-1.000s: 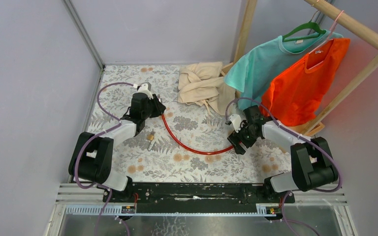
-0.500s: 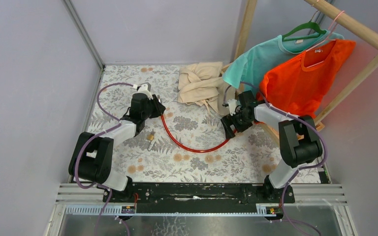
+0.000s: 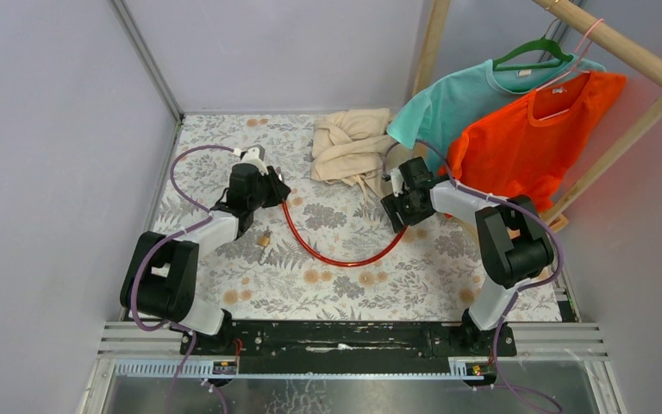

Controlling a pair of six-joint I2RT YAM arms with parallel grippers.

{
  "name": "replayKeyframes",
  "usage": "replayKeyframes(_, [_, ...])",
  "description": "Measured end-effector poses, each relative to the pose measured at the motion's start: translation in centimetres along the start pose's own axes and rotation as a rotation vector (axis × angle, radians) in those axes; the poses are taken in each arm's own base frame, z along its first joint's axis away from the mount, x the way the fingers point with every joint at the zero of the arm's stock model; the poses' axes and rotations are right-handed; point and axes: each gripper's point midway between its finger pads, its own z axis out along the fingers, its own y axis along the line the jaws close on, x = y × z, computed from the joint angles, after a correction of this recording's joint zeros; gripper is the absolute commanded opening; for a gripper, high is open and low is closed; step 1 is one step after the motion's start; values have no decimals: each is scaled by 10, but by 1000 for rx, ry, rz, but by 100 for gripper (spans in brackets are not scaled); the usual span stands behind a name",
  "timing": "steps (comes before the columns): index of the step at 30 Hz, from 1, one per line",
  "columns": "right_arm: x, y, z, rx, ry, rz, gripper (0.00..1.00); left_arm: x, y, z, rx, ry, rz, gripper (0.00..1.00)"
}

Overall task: Lock with the key
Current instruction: Pick up the lock from the center of the board.

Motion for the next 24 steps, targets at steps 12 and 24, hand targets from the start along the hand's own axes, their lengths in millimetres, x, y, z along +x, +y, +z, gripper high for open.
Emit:
replayKeyframes(12, [-31, -11, 13, 56, -71, 29, 41, 5, -4, 1, 24, 19, 0, 0])
replayKeyframes(24, [-55, -21, 21, 105, -103, 69, 53, 7, -11, 1, 47, 27, 6, 0])
